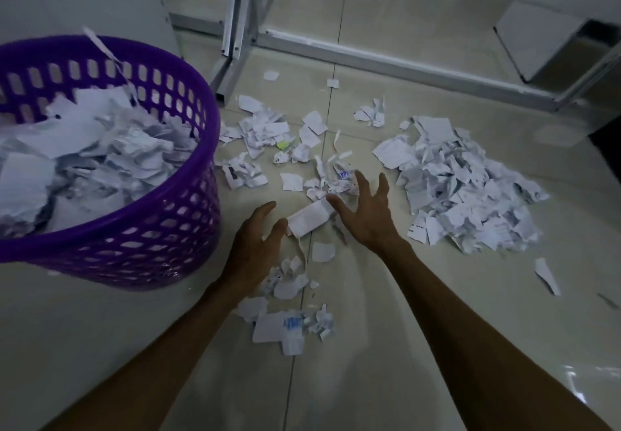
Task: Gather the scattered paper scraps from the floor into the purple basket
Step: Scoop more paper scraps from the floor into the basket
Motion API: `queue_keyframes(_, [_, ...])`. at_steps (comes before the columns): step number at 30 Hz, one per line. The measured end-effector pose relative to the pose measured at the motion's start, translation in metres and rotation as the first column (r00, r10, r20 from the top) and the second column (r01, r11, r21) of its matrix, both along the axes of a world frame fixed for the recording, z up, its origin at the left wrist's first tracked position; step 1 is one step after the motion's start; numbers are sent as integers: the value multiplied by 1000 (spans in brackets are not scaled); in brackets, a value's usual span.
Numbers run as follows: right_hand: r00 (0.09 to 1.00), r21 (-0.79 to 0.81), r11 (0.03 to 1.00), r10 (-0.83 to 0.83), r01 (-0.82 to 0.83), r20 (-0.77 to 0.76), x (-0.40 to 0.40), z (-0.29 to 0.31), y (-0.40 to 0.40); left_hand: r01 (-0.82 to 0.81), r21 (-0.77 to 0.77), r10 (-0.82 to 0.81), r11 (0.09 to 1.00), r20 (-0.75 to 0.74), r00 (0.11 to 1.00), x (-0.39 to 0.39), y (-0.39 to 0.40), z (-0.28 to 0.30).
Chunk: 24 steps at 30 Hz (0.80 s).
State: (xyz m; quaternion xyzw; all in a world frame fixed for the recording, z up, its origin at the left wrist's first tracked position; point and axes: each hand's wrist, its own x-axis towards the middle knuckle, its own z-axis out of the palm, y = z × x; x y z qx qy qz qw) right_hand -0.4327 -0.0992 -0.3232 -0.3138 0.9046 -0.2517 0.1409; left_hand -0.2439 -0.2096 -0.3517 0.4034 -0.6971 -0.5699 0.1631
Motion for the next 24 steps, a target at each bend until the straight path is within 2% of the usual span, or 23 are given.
queue_keyframes(3, [995,53,996,77,-73,-65,-19,-13,-18,-41,-13,41,999,-21,999,-18,-4,-11])
queue_keyframes(6, [984,64,984,172,-168,-47,-28,-18,-38,-52,24,53,998,-66,996,-39,-10,-11])
queue_keyframes(9, [935,269,903,354,-334,-28,-28,-22,-56,-25,68,31,997,-82,996,-53,-15,-6])
queue_keyframes(11, [914,347,860,405,-375,-16,-21,-24,-55,18,64,-14,998,-66,998,-51,-15,-4])
queue_keyframes(15, [931,253,899,366,-357,13,-2,-23,-26,180,1,-180,984,18,984,-27,-12,-4])
queue_keyframes(18, [941,206,919,332,-337,61,14,-21,-2,228,25,-228,973,32,973,-12,-9,-5])
queue_keyframes(24, [915,202,893,380,-401,138,50,-12,32,377,28,-377,926,126,918,23,-6,0])
